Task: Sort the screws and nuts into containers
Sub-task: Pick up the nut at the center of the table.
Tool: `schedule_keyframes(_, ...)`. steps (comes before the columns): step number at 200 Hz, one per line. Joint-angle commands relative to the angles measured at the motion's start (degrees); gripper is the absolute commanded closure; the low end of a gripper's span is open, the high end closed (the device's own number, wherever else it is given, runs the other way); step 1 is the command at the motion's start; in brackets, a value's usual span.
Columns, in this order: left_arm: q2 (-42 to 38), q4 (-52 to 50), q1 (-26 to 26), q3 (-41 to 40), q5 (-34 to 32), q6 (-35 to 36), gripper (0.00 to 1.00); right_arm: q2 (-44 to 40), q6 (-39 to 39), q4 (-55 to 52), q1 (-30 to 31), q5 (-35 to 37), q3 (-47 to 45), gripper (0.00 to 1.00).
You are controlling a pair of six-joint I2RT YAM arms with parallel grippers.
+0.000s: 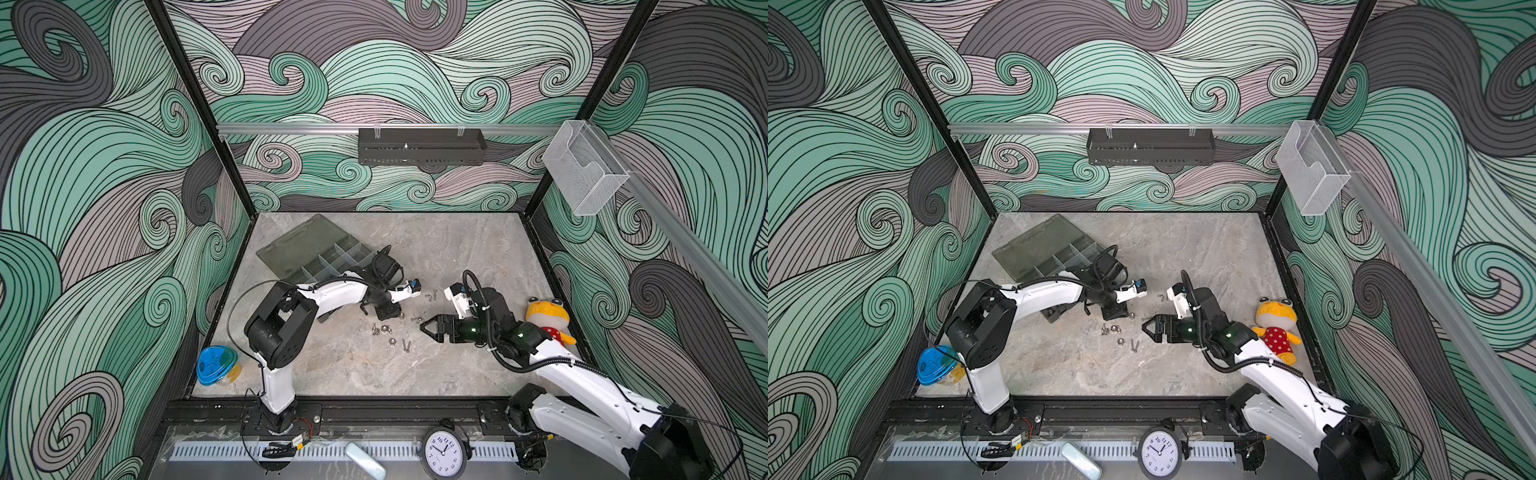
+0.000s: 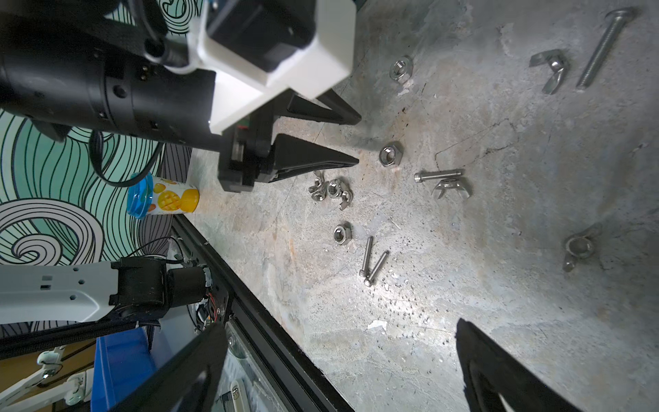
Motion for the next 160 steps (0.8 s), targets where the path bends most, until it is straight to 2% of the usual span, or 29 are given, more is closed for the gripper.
schedule_keyframes(1,2.6,-3.1,-1.3,2.6,-1.4,2.2,0.6,-0.4,0.0,-0.8,0.2,1.1,-0.7,0.0)
schedule_keyframes(160,8.7,-4.2,-3.7,7.3,-6.0,2.0,0.58,-0.8,-0.2,-1.3,0.2,1.3,-1.0,0.01)
